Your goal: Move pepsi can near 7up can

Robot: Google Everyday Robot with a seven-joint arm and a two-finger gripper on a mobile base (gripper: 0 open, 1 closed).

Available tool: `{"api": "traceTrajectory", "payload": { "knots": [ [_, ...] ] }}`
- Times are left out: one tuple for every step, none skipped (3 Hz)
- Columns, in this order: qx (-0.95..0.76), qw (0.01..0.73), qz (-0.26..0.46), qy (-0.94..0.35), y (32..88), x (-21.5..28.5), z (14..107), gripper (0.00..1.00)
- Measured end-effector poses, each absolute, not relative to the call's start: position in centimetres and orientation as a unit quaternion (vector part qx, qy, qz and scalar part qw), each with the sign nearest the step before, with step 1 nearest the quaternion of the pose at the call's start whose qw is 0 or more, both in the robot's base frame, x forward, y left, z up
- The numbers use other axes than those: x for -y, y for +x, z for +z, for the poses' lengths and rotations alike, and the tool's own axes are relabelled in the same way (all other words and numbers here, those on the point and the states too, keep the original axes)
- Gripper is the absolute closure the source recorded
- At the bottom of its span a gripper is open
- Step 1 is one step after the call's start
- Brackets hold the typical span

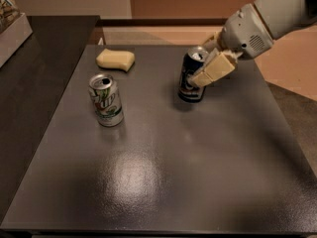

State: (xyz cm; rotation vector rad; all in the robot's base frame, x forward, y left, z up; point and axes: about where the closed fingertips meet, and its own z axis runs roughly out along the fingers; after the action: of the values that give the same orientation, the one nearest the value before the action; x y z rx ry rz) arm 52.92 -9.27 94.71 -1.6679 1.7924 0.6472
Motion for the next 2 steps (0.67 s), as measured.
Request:
{"api": "traceTrajectory", "payload": {
  "knots": [
    [-0.649, 0.288, 0.252, -0.657, 51.9, 6.3, 94.1, 1.0],
    [-0.634, 0.273, 0.26, -0.675, 51.2, 4.1, 93.3, 1.0]
  ]
}}
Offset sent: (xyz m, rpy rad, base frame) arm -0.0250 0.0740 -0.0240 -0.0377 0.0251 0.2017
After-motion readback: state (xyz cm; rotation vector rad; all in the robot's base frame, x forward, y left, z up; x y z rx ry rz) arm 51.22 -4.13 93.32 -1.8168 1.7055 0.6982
